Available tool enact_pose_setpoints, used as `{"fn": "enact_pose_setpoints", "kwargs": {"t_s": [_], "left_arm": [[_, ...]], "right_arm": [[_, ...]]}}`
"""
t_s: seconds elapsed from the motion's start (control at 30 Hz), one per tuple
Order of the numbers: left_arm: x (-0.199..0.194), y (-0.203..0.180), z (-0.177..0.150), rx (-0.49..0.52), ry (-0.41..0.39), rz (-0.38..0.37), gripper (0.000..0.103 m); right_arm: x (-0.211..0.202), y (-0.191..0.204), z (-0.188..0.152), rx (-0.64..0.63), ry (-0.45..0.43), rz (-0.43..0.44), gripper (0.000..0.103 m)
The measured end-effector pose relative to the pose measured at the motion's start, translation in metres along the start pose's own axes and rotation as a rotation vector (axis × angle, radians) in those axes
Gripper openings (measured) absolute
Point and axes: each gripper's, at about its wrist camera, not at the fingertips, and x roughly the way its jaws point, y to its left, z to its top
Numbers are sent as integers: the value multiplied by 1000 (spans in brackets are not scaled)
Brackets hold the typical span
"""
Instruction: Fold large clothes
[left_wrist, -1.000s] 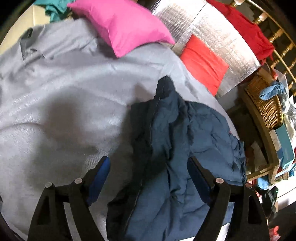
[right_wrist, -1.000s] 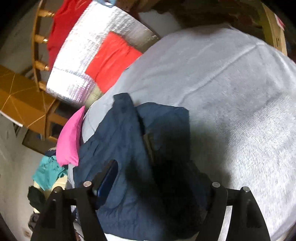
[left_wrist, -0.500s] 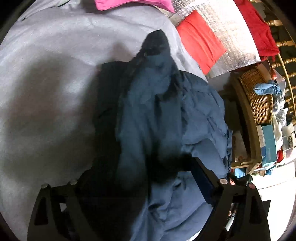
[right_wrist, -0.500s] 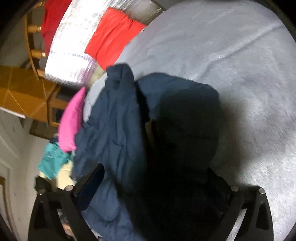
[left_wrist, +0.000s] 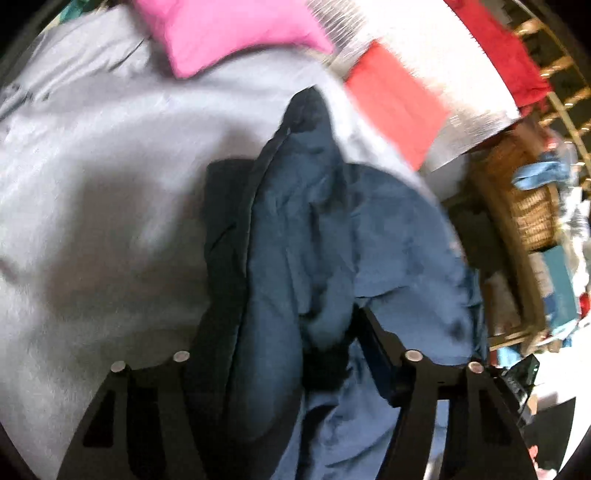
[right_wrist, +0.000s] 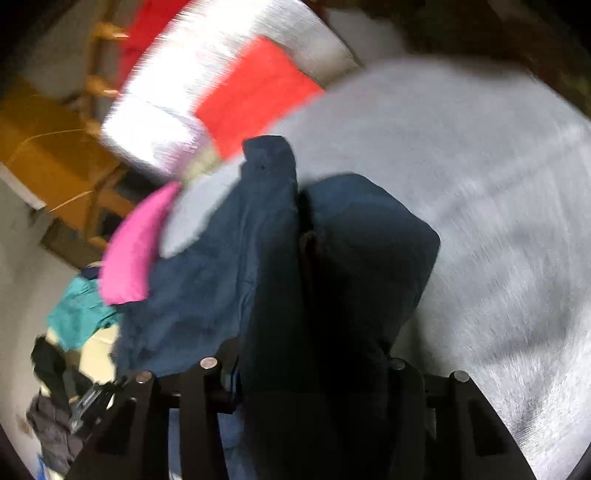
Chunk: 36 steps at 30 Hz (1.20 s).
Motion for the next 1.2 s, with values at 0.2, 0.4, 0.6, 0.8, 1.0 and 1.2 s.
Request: {"fn": "enact_pose_setpoints", "kwargs": {"t_s": [0.2,0.4,0.6,0.8,1.0,1.2], "left_arm": [[-31,8,-10,-23,-56,41,75],[-83,1,-35,36,-222,184,76],[-107,-5,-67,146,-311,343,76],[-113,-26,-92,298,-411,467,77],[-94,-48,-97,425,-418,552,77],[-77,-58,-98,496,-396,579,77]], "right_arm": [[-19,-5,-3,52,-9,-4,70],[-72,-7,-21,43,-130,-26,75],[-96,6,-38,-46,-171,-19,75],[-98,30,-63,-164,-195,37,74],[-56,40,-75,-219,-85,-81,74],[-34,39,-75,-206,-48,-134,80]]}}
